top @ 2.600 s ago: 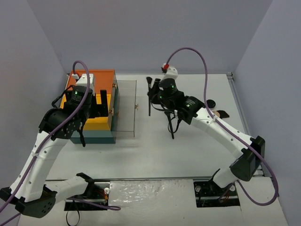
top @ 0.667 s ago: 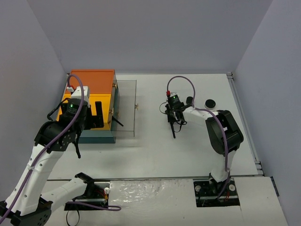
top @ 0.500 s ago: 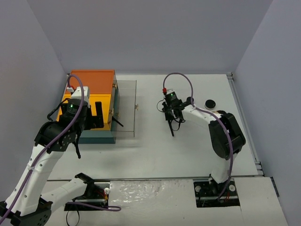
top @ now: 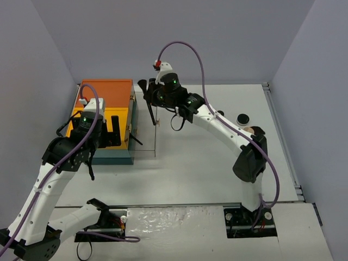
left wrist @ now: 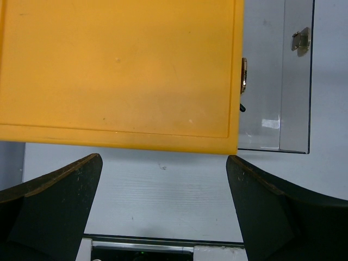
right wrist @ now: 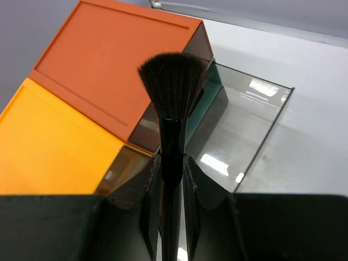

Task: Organize the makeup

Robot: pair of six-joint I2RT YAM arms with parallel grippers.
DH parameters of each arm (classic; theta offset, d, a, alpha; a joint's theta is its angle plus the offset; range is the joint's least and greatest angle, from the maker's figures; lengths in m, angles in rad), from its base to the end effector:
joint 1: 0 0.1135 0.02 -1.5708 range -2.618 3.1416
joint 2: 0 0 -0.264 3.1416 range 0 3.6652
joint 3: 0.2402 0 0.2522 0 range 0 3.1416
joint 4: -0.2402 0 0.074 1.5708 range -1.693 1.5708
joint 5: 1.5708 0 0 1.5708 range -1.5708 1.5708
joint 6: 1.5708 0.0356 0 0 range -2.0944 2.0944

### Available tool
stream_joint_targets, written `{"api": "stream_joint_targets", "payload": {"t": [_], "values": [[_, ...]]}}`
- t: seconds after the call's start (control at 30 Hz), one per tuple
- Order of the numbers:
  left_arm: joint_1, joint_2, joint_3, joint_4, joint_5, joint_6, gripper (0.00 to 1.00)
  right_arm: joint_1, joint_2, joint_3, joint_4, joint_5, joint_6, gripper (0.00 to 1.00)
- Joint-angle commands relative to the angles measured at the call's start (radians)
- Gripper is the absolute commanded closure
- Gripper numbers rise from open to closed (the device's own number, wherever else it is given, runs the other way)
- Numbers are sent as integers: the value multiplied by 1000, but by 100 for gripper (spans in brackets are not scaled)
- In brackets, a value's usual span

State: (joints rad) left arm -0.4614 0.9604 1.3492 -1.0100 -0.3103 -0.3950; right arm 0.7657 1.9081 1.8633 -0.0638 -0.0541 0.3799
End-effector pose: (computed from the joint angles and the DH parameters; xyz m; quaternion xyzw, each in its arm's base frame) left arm 0.1484 -0.0617 0.4154 -0.0414 0.8806 -0.0625 0.4680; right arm 0.3329 0.3227 0.3997 -0.1604 0.7269 0.3787 0.5500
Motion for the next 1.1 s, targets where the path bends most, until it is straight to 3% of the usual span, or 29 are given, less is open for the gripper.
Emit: {"api": "stream_joint_targets", "payload": {"t": [0.0,0.1,0.23,0.5,0.67,0.83,1.07], "values": [[10,-8,58,22,-3,-8,3,7,119,75,11,-55,82,86],[12,-9,56,24,-4,-8,3,11,153,114,18,-67,99,82],[12,0,59,27,3,-5,3,9,137,94,16,-14,82,61],[13,19,85,51,13,10,3,-67,-90,-172,10,142,24,31],[14,36,84,81,36,18,3,-279,-323,-500,-28,259,30,26],[20,43,60,118,51,31,3,-548,-529,-758,-51,259,14,26],[25,19,-11,221,88,82,3,-927,-600,-904,-76,176,34,28]]}}
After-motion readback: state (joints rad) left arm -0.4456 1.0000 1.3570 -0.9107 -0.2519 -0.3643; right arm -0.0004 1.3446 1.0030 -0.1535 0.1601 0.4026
